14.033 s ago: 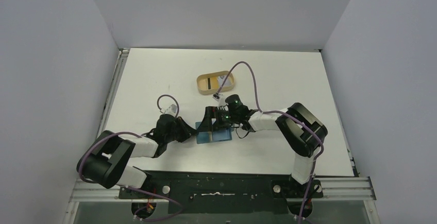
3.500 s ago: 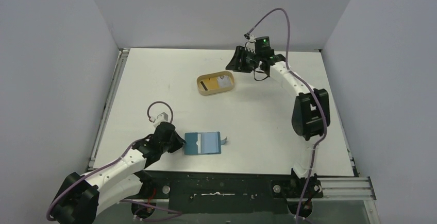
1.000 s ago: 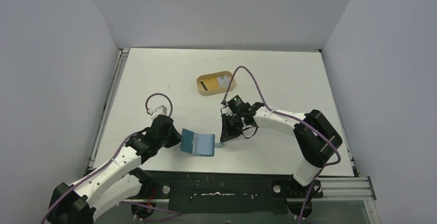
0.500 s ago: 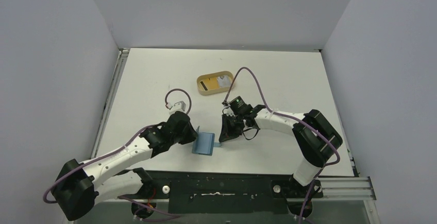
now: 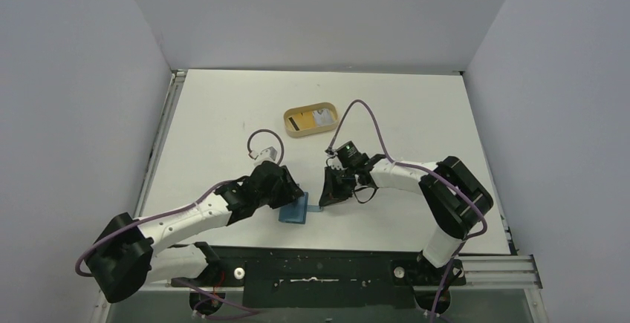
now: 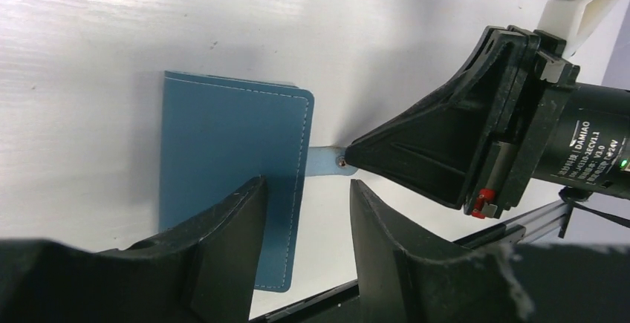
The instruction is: Take the credit cards out of the card holder
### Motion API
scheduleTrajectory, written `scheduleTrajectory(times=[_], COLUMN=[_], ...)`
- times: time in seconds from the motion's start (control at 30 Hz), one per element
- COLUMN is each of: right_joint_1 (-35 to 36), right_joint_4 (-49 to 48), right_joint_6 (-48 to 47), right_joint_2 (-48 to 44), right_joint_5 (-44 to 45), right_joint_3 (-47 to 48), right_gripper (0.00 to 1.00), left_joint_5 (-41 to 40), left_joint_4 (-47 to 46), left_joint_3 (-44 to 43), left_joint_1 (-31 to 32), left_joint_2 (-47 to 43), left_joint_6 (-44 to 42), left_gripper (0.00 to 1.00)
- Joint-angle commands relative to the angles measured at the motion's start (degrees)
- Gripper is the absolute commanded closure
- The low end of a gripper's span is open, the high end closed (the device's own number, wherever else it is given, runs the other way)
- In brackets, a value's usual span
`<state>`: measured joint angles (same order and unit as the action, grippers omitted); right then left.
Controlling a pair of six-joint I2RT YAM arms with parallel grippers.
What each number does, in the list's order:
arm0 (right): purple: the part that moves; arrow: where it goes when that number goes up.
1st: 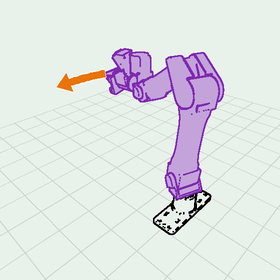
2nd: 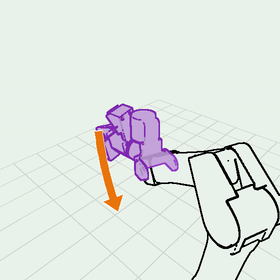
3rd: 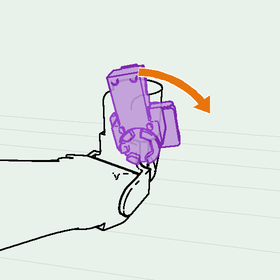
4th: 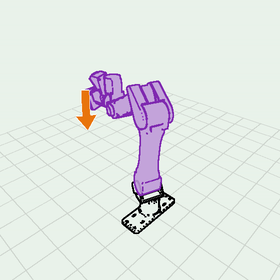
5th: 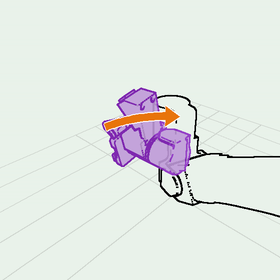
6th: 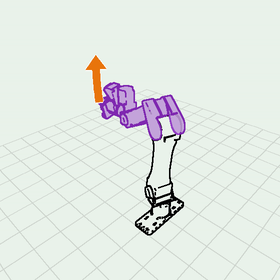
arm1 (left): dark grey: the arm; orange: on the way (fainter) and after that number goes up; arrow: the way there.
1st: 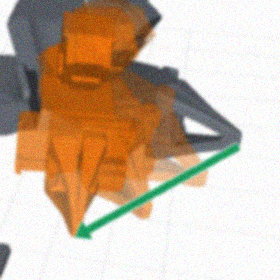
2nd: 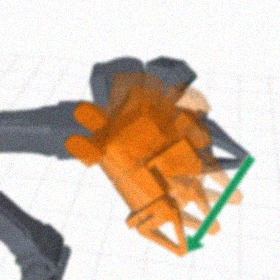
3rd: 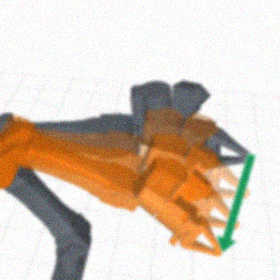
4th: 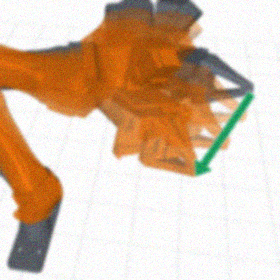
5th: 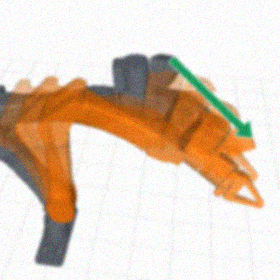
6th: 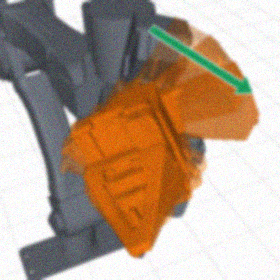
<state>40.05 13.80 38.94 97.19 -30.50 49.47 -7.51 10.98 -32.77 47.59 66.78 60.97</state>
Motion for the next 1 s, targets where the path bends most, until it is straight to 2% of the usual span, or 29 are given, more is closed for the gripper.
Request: scheduleTrajectory(times=[0.0, 0.3, 0.63, 0.97], right_joint_1=[-0.6, -1.5, 1.7, 5.4], right_joint_4=[-3.6, -5.1, -7.9, -13.3], right_joint_6=[0.3, 0.3, 0.6, 4.3], right_joint_2=[-0.5, -2.1, -6.1, -1.0], right_joint_5=[-0.8, -2.1, -0.8, 0.9], right_joint_3=[-0.9, -2.2, 0.3, 3.5], right_gripper=[1.00, 1.00, 1.00, 1.00], left_joint_5=[1.1, -1.1, -4.1, -6.3], left_joint_4=[-6.4, -5.5, -5.9, -15.3], left_joint_3=[0.2, 4.2, 6.8, 14.7], left_joint_1=[0.6, 0.8, -0.6, -1.9], left_joint_2=[1.1, 2.9, 2.9, -1.0], left_joint_6=[2.4, 6.5, 10.3, 19.2], left_gripper=[0.58, 0.57, 0.57, 0.57])
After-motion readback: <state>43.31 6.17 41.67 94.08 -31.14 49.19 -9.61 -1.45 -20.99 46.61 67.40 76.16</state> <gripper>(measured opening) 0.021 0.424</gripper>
